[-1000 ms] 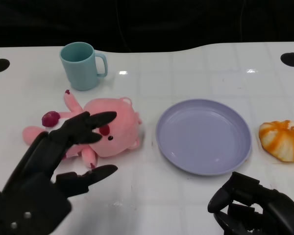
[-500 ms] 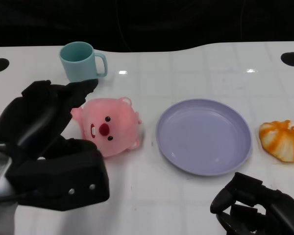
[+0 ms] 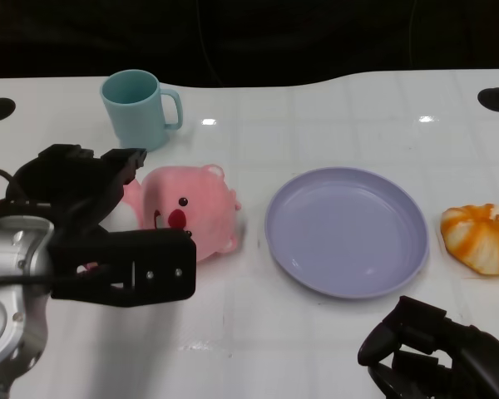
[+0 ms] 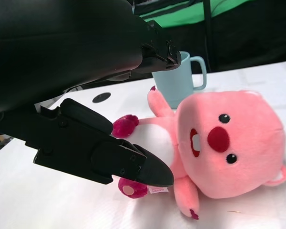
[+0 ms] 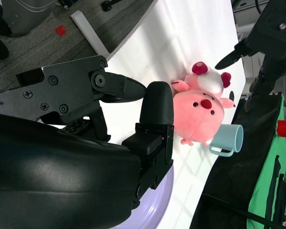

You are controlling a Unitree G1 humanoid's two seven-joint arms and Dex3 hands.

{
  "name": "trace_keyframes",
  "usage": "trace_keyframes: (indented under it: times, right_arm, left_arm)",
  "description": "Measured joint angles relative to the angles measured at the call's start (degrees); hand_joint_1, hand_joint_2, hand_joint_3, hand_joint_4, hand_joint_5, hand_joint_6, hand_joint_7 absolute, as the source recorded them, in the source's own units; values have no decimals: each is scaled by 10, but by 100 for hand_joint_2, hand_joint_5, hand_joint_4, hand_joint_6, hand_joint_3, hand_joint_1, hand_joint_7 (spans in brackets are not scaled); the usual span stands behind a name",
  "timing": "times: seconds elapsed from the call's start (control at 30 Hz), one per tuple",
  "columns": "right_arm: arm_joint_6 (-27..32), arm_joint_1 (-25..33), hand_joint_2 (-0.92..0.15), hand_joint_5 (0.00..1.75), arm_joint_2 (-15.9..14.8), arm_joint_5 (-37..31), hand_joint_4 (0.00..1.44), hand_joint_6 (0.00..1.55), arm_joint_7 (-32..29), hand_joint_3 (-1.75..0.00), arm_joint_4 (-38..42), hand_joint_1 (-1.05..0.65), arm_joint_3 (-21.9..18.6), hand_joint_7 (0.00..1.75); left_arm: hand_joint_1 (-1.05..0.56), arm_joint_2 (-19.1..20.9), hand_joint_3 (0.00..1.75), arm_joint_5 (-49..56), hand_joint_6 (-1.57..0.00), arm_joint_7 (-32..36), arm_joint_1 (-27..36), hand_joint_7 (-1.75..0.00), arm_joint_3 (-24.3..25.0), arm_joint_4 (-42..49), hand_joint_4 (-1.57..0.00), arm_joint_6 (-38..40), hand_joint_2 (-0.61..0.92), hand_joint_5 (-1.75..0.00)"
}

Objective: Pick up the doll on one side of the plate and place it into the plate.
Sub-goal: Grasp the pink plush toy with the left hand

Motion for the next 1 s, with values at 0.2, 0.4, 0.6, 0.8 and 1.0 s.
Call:
trace_keyframes:
  times: [0.2,0.4,0.6,0.8,1.0]
  right_arm:
    - [0,3,-92,175,0,-1,65,46,-1,-49,-2,-27,1,164]
    - [1,12,-92,175,-1,-2,65,46,-1,-49,-9,-27,2,164]
    - [1,14,-92,175,-1,-1,65,46,-1,-49,-12,-27,2,164]
    - [6,15,-92,175,-1,-1,65,47,-1,-49,-15,-28,2,165]
    - [10,20,-92,175,-1,-1,64,46,-1,-49,-18,-28,2,165]
  left_arm:
    - [-71,-16,0,2,-15,11,-35,-1,-21,101,0,-5,90,-22]
    - [-72,-40,0,-2,-14,61,-88,0,-45,230,0,-37,90,-21]
    - [-72,-60,0,-10,-15,91,-125,-1,-62,308,0,-59,90,-18]
    - [-67,-82,0,-23,-17,125,-159,-1,-76,392,-3,-72,89,-19]
    - [-66,-105,0,-35,-22,165,-194,-2,-90,496,-7,-98,89,-20]
